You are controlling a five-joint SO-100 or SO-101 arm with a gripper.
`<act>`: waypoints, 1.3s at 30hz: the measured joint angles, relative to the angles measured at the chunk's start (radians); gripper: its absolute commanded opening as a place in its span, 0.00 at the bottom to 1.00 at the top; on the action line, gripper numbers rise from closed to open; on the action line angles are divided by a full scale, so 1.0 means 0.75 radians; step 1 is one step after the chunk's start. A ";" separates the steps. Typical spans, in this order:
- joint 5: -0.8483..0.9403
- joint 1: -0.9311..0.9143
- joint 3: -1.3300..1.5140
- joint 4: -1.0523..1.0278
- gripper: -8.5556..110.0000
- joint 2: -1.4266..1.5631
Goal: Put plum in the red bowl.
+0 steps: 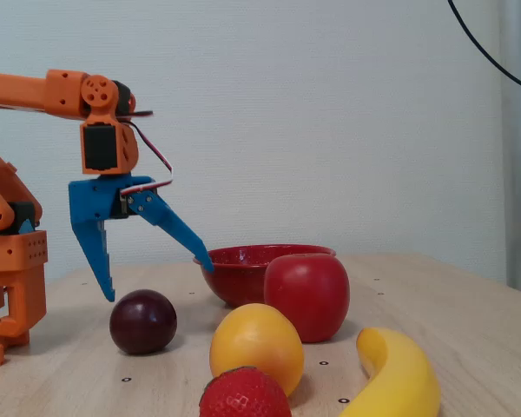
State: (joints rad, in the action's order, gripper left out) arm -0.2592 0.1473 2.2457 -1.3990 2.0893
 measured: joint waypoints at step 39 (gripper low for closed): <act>-0.072 -0.002 0.176 0.227 0.52 -0.284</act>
State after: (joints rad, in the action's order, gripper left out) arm -0.3129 0.1457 2.3777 -1.2287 1.8761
